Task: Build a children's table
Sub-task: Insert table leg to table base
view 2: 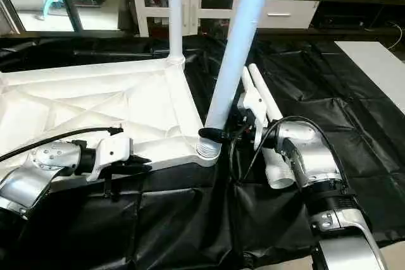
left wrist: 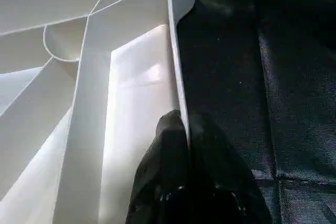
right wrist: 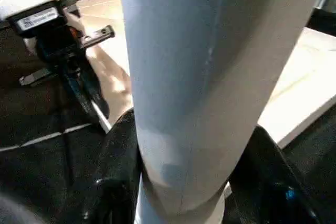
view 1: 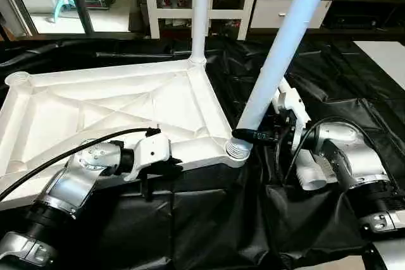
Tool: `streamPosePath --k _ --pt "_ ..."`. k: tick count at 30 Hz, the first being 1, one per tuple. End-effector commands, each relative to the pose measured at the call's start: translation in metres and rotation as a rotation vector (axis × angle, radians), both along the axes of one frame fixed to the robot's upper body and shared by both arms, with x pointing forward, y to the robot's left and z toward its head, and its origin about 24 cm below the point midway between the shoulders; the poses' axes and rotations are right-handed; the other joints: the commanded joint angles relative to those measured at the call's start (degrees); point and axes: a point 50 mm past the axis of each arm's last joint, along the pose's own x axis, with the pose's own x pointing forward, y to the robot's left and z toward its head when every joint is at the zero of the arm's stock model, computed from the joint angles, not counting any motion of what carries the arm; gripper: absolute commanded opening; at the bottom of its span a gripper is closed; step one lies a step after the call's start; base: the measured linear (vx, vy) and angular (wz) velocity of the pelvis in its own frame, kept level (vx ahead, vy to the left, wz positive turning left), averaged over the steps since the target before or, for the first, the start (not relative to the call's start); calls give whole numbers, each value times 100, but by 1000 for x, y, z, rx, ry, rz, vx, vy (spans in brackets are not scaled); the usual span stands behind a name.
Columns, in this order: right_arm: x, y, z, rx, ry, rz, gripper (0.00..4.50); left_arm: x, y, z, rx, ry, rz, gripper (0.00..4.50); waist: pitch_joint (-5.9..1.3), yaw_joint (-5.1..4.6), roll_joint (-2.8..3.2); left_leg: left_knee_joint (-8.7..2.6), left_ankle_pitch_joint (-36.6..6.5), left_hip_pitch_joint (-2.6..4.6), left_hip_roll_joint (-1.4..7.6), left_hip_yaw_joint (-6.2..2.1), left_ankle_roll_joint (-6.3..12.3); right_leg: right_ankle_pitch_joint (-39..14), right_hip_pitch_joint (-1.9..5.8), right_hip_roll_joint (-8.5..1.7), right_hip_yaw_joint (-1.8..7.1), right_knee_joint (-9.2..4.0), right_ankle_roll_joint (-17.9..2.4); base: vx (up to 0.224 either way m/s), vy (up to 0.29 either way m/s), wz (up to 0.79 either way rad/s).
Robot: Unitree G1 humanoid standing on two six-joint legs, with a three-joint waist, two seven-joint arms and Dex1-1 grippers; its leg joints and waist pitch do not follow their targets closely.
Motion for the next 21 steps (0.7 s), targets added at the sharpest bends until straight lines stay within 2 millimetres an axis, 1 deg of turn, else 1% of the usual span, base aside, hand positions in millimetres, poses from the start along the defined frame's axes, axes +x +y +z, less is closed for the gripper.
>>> streamPosePath --k 1,5,6,7,8,9,10,11,13,14,15,16,18,19,21 --pt "-3 -4 -8 -44 23 38 184 -15 -2 -25 81 117 -71 0 -244 -72 -22 -479 -345 232 454 -210 442 275 135 -516 341 -377 -1528 0 0 0" --pt "-8 -7 -17 -32 74 83 184 -17 -6 -23 37 114 -90 0 -238 -60 -40 -481 -307 227 455 -203 516 438 145 -517 345 -370 -1565 0 0 0" --pt "-9 -8 -18 -31 86 88 184 -18 -8 -22 23 123 -94 0 -236 -59 -40 -482 -313 226 456 -203 525 407 147 -524 345 -373 -1581 0 0 0" --pt "-9 -11 -25 -55 112 80 184 -19 -9 -21 2 130 -97 0 -231 -58 -52 -486 -323 223 456 -202 536 357 149 -519 345 -381 -1576 0 0 0" --pt "-9 -15 -30 -79 134 64 184 -19 -11 -20 -11 119 -99 0 -236 -65 -51 -481 -329 221 456 -201 527 335 151 -529 342 -373 -1600 0 0 0" --pt "-9 -16 -33 -88 142 55 184 -19 -12 -19 -14 109 -100 0 -217 -70 -54 -492 -396 226 453 -198 510 171 134 -521 342 -405 -1599 0 0 0" --pt "-9 -16 -33 -88 142 55 184 -19 -12 -19 -14 109 -100 0 -206 -64 -49 -504 -482 231 459 -201 456 12 138 -527 348 -423 -1569 0 0 0" --pt "-7 -20 -37 -89 151 20 184 -19 -12 -19 -17 110 -93 0 -194 -74 -64 -515 -569 233 460 -202 391 -139 134 -527 351 -437 -1551 0 0 0" --pt "-6 -21 -38 -81 155 -3 184 -18 -12 -19 -17 107 -94 0 -194 -75 -58 -522 -614 243 464 -206 338 -250 133 -532 358 -448 -1528 0 0 0" --pt "-1 -24 -38 -57 142 -77 184 -19 -11 -19 -15 111 -95 0 -185 -74 -56 -529 -667 253 467 -197 304 -321 116 -530 366 -459 -1520 0 0 0" --pt "1 -25 -37 -43 141 -105 184 -19 -10 -19 -6 112 -101 0 -178 -85 -61 -543 -733 235 466 -206 258 -420 134 -535 370 -466 -1504 0 0 0" --pt "2 -26 -37 -36 140 -117 184 -19 -9 -20 4 110 -104 0 -166 -91 -66 -554 -796 241 464 -203 232 -514 124 -525 373 -480 -1489 0 0 0" --pt "1 -26 -37 -45 144 -98 184 -20 -7 -20 23 113 -104 0 -144 -101 -59 -586 -1132 280 477 -205 65 -921 97 -530 391 -527 -1436 0 0 0" --pt "0 -26 -39 -54 151 -83 184 -20 -7 -21 24 115 -103 0 -139 -102 -56 -598 -1254 296 480 -207 -20 -1042 89 -530 402 -540 -1417 0 0 0" --pt "-7 -26 -46 -112 163 -19 184 -20 -6 -21 22 120 -101 0 -142 -106 -63 -607 -1265 305 482 -206 -70 -959 85 -527 411 -537 -1410 0 0 0"
